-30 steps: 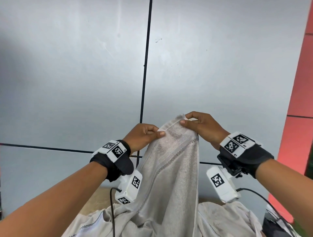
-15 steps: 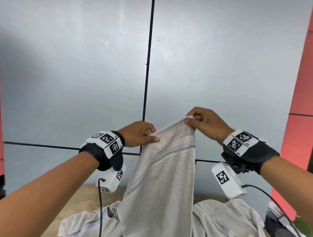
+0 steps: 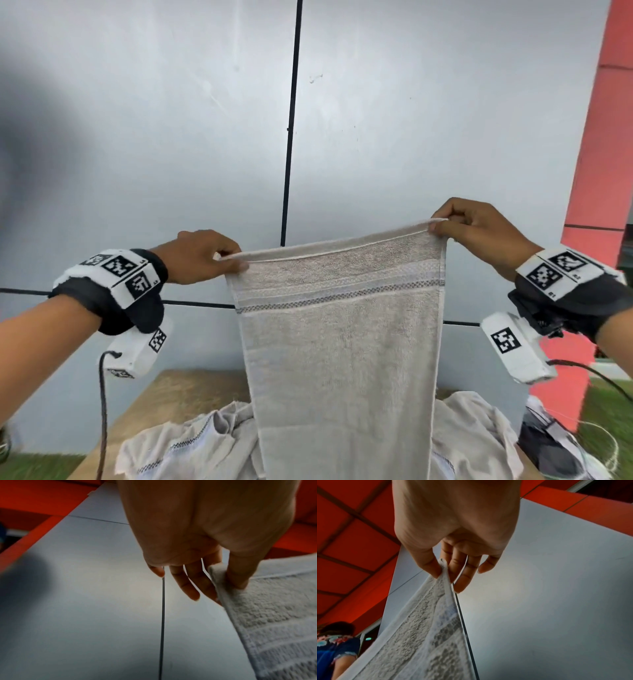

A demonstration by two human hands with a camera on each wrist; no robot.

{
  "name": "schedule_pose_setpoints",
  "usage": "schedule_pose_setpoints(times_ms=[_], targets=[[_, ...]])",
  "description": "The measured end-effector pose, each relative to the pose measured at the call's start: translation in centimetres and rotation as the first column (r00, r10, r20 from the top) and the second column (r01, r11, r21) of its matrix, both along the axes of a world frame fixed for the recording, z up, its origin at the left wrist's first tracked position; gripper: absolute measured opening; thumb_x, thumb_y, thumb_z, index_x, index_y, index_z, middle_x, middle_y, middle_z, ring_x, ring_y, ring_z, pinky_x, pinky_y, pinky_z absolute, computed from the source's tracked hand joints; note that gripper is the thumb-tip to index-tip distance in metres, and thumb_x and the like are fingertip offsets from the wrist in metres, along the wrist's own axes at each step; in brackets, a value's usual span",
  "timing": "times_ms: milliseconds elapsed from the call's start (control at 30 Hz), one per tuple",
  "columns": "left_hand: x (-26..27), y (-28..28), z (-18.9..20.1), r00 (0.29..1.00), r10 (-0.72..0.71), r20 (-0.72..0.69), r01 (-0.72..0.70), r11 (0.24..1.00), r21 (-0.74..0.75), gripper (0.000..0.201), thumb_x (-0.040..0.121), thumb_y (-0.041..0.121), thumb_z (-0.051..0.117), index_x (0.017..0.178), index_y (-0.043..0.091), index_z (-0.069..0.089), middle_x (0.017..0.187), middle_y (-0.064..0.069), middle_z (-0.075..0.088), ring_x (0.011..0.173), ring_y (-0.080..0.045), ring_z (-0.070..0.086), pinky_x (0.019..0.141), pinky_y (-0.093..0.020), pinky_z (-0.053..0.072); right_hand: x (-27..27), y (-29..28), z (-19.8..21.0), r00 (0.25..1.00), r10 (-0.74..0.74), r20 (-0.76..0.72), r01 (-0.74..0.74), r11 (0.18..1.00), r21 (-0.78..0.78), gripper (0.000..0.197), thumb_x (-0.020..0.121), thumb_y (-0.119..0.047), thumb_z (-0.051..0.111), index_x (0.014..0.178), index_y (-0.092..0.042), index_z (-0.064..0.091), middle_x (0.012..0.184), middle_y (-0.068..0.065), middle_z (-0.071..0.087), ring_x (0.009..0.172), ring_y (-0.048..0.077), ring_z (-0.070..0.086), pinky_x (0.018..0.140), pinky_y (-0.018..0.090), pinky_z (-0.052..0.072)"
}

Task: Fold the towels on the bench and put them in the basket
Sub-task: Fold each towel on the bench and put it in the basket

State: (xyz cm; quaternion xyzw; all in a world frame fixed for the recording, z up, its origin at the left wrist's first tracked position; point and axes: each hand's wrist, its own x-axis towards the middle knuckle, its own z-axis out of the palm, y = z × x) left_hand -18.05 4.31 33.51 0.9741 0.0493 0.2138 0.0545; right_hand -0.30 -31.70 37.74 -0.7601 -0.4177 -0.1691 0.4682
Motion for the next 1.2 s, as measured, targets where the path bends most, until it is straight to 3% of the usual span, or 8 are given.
schedule_pose_setpoints(times_ms=[100,267,367,467,633,800,1000,1200], targets=[[-1.6,-0.2,1.9,0.982,-0.090,0.165,0.125,0.967,-0.220,0.047,0.071,0.074,0.054,0.076,0.030,0.069,0.076,0.014,0.068,0.073,0.000,0.058,0.072,-0.023,0.043,-0.6,-1.6,1.3,0.999,-0.032,-0.009,0.032,0.999,0.026,0.015,0.085,-0.001,0.059,0.074,-0.013,0.058,0.069,0.003,0.058,0.063,0.006,0.051,0.063,0.021,0.036],[-3.4,-2.1,5.2,0.918,-0.086,0.387,0.242,0.895,-0.375,0.033,0.075,0.042,0.065,0.081,0.010,0.070,0.062,0.003,0.061,0.051,-0.003,0.041,0.043,-0.008,0.028,-2.2,-3.8,4.0,0.998,-0.042,0.043,0.042,0.999,0.018,0.019,0.084,0.000,0.060,0.071,-0.013,0.057,0.068,0.007,0.053,0.062,0.010,0.046,0.061,0.026,0.034],[-4.0,-3.1,7.6,0.870,-0.106,0.482,0.323,0.861,-0.393,0.028,0.081,0.031,0.063,0.088,0.005,0.068,0.060,0.006,0.062,0.048,0.003,0.047,0.044,-0.003,0.030,-2.9,-4.6,6.4,0.996,-0.047,0.078,0.041,0.997,0.070,0.020,0.084,-0.001,0.061,0.070,-0.015,0.056,0.062,0.001,0.054,0.053,0.003,0.046,0.061,0.024,0.036],[-4.1,-3.6,10.1,0.836,-0.142,0.530,0.369,0.860,-0.352,0.034,0.076,0.035,0.065,0.093,0.006,0.068,0.076,-0.011,0.065,0.057,0.004,0.052,0.052,-0.003,0.035,-3.0,-4.8,9.1,0.993,-0.046,0.105,0.033,0.992,0.124,0.021,0.083,-0.002,0.061,0.069,-0.017,0.057,0.050,-0.013,0.056,0.049,-0.001,0.048,0.059,0.021,0.037],[-2.5,-2.3,12.7,0.888,-0.098,0.448,0.259,0.913,-0.314,0.027,0.077,0.038,0.064,0.089,0.015,0.069,0.086,-0.015,0.068,0.064,0.003,0.054,0.064,-0.011,0.038,-2.1,-3.4,10.5,0.990,-0.058,0.128,0.047,0.995,0.088,0.018,0.083,-0.005,0.062,0.072,-0.018,0.057,0.051,-0.011,0.060,0.047,-0.002,0.052,0.059,0.021,0.036],[1.2,0.4,9.7,0.966,-0.056,0.254,0.133,0.946,-0.297,0.022,0.082,0.038,0.064,0.085,0.017,0.070,0.086,-0.006,0.072,0.079,-0.007,0.058,0.074,-0.020,0.038,1.9,-0.7,6.8,0.992,-0.110,0.054,0.113,0.993,-0.045,0.012,0.083,-0.007,0.064,0.075,-0.015,0.058,0.061,0.002,0.063,0.047,0.001,0.056,0.057,0.022,0.036],[6.7,3.9,3.2,0.995,0.013,0.097,0.008,0.977,-0.212,0.016,0.085,0.034,0.064,0.080,0.020,0.069,0.076,-0.001,0.070,0.060,0.003,0.055,0.059,-0.015,0.039,8.2,3.4,0.0,0.992,-0.121,-0.021,0.112,0.962,-0.249,0.005,0.086,-0.011,0.064,0.083,-0.011,0.060,0.067,0.006,0.064,0.060,0.017,0.060,0.063,0.027,0.039],[10.9,5.0,1.2,0.933,0.114,0.340,-0.059,0.984,-0.166,0.014,0.087,0.030,0.063,0.087,0.017,0.069,0.070,0.001,0.063,0.067,-0.014,0.054,0.060,-0.018,0.038,12.5,6.2,-1.0,0.983,-0.177,0.044,0.182,0.971,-0.154,0.007,0.084,-0.014,0.064,0.079,-0.017,0.059,0.067,-0.001,0.066,0.053,0.006,0.061,0.064,0.026,0.044]])
